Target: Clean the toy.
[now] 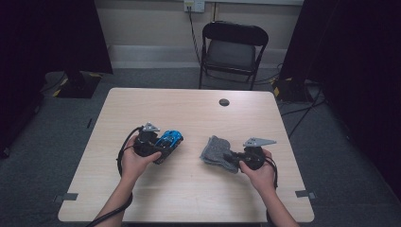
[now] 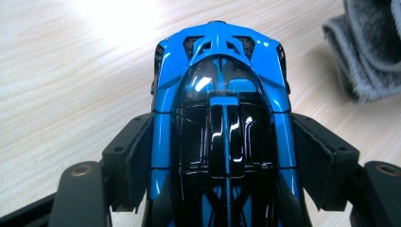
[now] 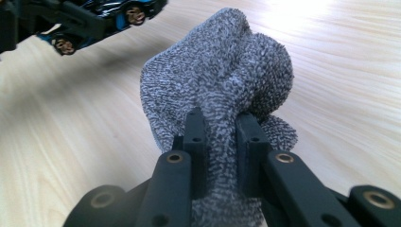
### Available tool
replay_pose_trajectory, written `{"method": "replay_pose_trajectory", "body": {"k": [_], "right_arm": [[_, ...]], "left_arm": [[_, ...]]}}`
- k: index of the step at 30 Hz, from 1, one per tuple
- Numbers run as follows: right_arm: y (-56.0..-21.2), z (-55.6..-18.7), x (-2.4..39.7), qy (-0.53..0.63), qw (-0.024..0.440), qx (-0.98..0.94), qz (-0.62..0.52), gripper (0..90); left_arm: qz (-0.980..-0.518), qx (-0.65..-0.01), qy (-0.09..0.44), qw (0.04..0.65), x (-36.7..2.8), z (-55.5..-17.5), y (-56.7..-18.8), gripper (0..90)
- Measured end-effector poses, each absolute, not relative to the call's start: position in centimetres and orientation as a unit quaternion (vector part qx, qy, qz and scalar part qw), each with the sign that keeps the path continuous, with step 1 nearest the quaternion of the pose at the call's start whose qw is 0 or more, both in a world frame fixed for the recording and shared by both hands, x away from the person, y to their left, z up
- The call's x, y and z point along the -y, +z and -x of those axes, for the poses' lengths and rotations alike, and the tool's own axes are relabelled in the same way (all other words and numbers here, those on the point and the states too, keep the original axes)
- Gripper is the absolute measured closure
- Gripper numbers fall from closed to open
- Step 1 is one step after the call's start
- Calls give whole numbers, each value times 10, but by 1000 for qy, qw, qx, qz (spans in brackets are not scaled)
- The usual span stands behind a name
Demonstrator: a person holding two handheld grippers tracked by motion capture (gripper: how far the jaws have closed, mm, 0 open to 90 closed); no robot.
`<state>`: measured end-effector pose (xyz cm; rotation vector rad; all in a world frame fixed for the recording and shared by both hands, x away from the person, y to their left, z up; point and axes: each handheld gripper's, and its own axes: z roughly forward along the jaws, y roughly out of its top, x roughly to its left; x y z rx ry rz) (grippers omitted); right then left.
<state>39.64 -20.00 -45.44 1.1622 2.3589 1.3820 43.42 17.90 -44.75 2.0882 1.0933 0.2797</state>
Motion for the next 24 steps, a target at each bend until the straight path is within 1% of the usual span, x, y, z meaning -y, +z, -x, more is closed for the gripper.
{"method": "replay_pose_trajectory", "body": {"k": [11,18,24], "right_arm": [[-455,-405,229,462,108,-770,-426,769],[-460,-410,241,448,130,-767,-441,769],[-463,-412,247,444,140,-760,-453,768]], "left_arm": [[-818,-433,117,361,-185,-437,-459,282],[-819,-439,120,350,-191,-440,-467,282],[-817,-444,123,346,-194,-445,-472,282]]}}
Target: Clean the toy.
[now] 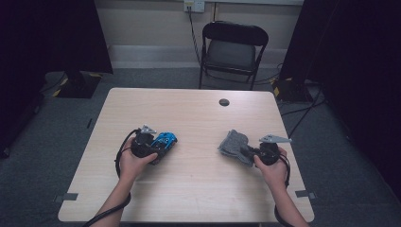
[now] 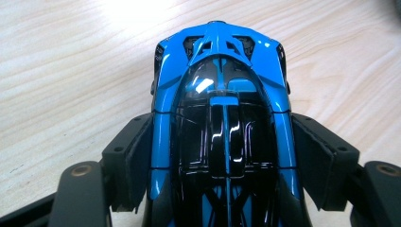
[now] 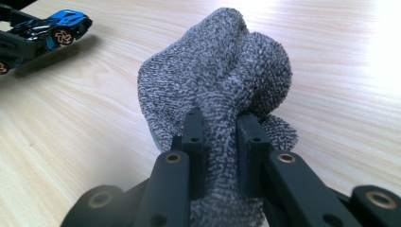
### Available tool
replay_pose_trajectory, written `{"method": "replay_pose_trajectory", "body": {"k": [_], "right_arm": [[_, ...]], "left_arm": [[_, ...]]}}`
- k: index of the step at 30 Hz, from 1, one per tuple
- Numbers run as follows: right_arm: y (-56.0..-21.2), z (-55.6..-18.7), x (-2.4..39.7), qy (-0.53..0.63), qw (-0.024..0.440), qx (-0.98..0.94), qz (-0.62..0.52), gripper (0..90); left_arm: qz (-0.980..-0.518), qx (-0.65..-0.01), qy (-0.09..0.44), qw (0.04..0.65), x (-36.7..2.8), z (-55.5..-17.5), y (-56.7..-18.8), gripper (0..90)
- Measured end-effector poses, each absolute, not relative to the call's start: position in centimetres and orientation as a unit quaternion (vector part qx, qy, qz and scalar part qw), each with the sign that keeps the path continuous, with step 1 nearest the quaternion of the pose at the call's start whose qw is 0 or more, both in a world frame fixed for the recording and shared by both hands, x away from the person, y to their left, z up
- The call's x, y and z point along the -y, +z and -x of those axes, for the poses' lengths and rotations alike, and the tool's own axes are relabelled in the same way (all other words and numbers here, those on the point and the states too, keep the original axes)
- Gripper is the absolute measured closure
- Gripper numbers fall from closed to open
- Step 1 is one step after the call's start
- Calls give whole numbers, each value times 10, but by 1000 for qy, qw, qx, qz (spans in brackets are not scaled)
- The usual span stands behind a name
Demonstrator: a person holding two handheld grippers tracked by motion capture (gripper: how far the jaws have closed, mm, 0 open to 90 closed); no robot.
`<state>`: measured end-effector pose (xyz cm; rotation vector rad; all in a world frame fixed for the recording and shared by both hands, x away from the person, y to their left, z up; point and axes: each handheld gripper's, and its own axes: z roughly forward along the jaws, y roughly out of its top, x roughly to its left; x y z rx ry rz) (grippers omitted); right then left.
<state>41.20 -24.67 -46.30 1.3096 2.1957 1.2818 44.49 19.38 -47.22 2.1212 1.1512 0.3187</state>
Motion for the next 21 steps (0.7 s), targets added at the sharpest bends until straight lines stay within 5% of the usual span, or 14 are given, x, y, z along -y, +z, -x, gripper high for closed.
{"method": "replay_pose_trajectory", "body": {"k": [21], "right_arm": [[-473,-431,264,424,174,-735,-500,758]], "left_arm": [[-805,-466,141,339,-211,-462,-483,281]]}}
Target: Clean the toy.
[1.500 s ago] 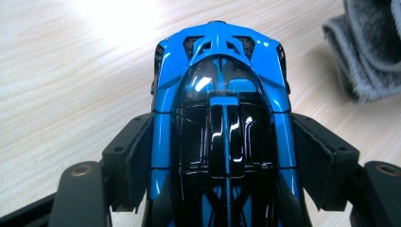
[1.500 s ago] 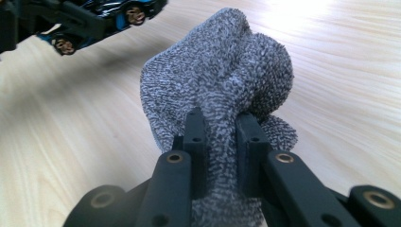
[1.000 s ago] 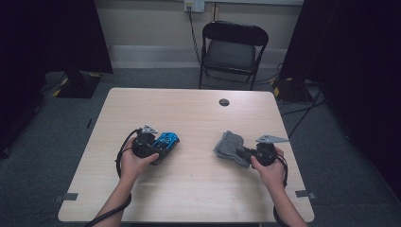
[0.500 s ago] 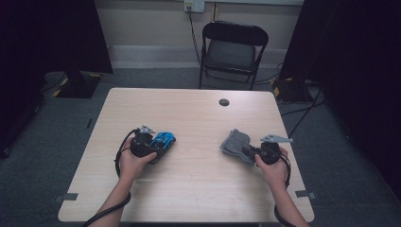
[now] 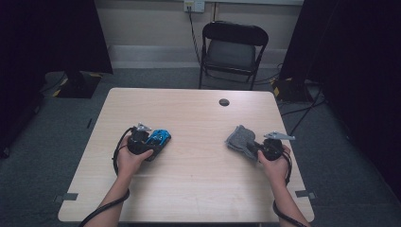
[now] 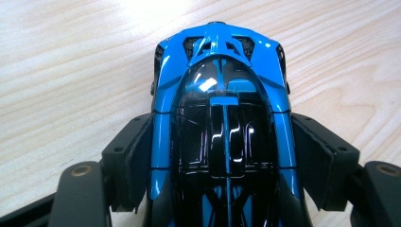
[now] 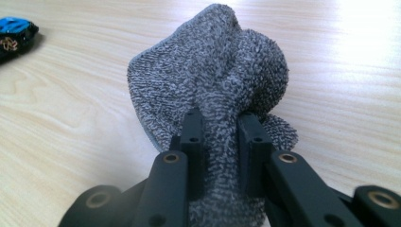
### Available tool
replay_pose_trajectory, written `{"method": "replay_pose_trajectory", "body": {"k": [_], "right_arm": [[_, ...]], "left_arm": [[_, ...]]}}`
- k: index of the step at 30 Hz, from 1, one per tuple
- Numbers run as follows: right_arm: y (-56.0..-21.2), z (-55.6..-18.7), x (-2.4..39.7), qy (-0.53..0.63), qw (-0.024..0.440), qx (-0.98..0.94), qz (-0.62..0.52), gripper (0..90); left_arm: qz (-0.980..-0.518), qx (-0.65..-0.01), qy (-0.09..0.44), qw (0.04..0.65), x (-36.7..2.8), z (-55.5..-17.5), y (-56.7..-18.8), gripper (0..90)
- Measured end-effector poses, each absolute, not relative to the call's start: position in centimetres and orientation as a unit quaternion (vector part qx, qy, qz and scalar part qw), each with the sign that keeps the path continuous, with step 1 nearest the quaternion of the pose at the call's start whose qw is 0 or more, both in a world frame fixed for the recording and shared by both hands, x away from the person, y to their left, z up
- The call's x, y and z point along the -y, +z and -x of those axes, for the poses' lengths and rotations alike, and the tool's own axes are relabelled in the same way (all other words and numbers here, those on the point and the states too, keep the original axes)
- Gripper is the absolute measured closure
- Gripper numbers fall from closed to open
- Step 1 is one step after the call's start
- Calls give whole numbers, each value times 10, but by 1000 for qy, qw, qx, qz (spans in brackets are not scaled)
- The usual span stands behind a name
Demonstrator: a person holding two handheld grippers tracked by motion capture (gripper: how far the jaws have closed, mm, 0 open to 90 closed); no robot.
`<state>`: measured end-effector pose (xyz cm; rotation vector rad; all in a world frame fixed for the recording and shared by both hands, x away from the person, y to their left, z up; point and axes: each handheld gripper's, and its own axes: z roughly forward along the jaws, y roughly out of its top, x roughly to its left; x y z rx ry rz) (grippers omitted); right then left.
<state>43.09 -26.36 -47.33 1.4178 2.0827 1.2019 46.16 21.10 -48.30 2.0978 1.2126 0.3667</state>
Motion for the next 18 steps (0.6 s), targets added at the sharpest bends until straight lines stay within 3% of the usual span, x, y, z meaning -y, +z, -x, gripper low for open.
{"method": "replay_pose_trajectory", "body": {"k": [18], "right_arm": [[-487,-434,271,399,200,-738,-506,677]], "left_arm": [[-820,-454,150,315,-202,-469,-484,279]]}}
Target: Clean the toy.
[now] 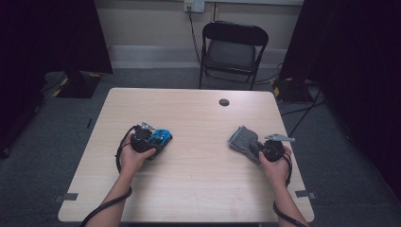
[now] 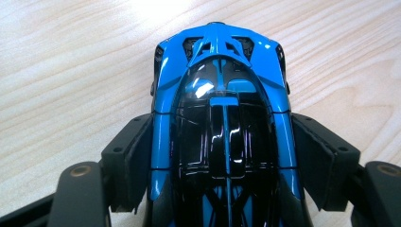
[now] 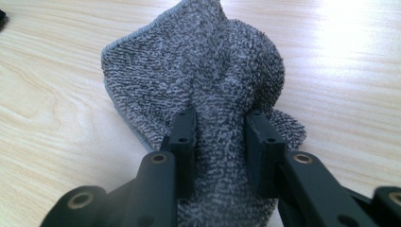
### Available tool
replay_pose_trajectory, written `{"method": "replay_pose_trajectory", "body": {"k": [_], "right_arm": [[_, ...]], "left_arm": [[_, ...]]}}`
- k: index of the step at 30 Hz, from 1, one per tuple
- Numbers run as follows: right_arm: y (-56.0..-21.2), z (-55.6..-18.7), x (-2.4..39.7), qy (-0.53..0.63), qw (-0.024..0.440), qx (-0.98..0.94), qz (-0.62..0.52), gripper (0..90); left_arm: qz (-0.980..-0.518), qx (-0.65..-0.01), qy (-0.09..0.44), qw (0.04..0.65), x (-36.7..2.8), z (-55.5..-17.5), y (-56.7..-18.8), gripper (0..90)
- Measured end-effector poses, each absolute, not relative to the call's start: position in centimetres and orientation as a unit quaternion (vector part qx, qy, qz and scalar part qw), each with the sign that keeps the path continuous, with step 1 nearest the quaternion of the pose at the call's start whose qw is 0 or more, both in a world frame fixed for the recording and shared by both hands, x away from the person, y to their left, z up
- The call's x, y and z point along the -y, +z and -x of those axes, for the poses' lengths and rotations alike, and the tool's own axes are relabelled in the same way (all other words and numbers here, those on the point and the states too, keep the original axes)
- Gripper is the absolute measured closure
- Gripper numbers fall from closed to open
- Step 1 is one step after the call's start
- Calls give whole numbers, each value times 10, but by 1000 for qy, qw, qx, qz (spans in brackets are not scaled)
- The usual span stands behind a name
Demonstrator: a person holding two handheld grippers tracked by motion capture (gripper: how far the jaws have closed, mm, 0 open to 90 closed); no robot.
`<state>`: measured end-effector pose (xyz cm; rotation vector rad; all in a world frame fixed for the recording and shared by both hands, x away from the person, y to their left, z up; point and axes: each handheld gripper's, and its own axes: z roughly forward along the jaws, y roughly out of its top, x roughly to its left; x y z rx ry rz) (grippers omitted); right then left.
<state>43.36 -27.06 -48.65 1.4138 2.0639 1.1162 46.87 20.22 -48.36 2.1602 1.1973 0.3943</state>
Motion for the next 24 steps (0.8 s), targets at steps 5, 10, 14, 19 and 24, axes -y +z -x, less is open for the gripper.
{"method": "replay_pose_trajectory", "body": {"k": [5,10,14,19,24], "right_arm": [[-487,-434,270,396,202,-740,-506,662],[-487,-433,269,394,202,-742,-504,643],[-487,-433,269,391,205,-744,-501,627],[-487,-433,269,392,203,-745,-501,602],[-486,-433,269,390,202,-745,-502,571]], "left_arm": [[-822,-453,149,312,-203,-468,-483,278],[-820,-452,149,320,-204,-468,-485,267],[-821,-447,149,322,-205,-468,-485,268],[-822,-445,147,324,-206,-468,-485,267],[-820,-449,139,327,-208,-467,-485,265]]}}
